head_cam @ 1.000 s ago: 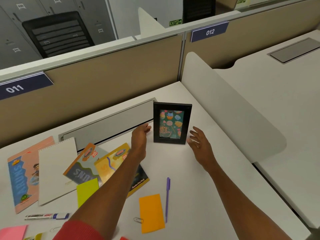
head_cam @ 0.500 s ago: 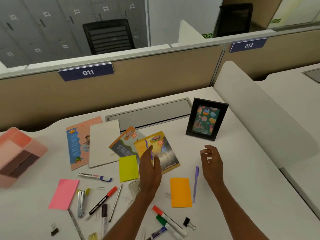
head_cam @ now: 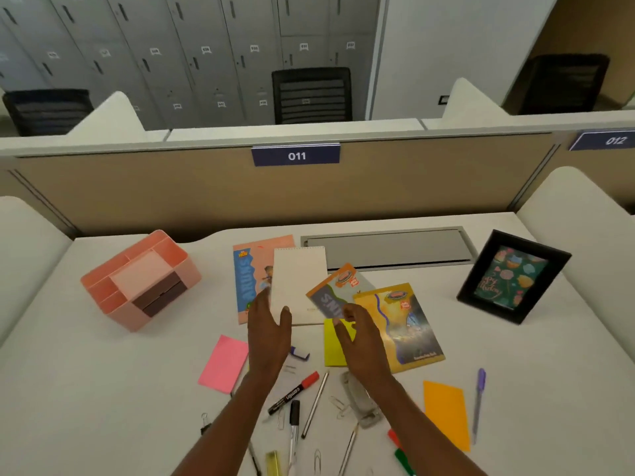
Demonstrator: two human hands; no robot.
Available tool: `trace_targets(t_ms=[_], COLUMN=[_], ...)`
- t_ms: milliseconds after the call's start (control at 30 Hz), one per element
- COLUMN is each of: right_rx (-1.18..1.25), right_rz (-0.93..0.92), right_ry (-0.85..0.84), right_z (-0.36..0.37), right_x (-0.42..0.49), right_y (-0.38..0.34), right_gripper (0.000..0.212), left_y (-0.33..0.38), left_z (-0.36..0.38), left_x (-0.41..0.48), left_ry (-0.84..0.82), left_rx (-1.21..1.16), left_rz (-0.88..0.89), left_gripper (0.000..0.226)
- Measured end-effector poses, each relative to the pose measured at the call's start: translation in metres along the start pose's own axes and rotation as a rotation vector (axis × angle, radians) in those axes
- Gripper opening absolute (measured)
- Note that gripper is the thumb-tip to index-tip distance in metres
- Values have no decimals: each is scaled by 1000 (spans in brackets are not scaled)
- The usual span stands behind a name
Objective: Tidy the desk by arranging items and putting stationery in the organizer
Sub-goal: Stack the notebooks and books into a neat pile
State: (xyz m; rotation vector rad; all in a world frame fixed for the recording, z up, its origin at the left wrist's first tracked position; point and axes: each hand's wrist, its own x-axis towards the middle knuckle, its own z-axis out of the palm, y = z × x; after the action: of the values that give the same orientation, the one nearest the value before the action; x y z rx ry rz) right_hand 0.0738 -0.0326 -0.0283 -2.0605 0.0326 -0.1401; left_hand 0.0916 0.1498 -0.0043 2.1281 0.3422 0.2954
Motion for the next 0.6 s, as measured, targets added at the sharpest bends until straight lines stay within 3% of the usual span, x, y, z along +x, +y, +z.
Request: trace_targets(t_ms=[133,233,333,467,600], right_rx=[-141,-326,-544,-820,-932], right_rz=[-75,-152,-123,-213,-307], right_ry=[-120,-260,-426,-414,-384], right_z=[50,84,107,118,118], right_x=[35,55,62,58,67], right_y=[-25,-31,-21,2,0], right_gripper=[46,64,80,91,92], left_y=[-37,-92,-68,-73,-90], left_z=[-11,2,-9,-5,1], left_x=[50,83,80,80,87], left_ry=[4,-17,-110,-213,-291], left_rx=[3,159,312,593,674], left_rz=[-169,-241,-317,-109,-53], left_gripper=[55,57,65,69,70])
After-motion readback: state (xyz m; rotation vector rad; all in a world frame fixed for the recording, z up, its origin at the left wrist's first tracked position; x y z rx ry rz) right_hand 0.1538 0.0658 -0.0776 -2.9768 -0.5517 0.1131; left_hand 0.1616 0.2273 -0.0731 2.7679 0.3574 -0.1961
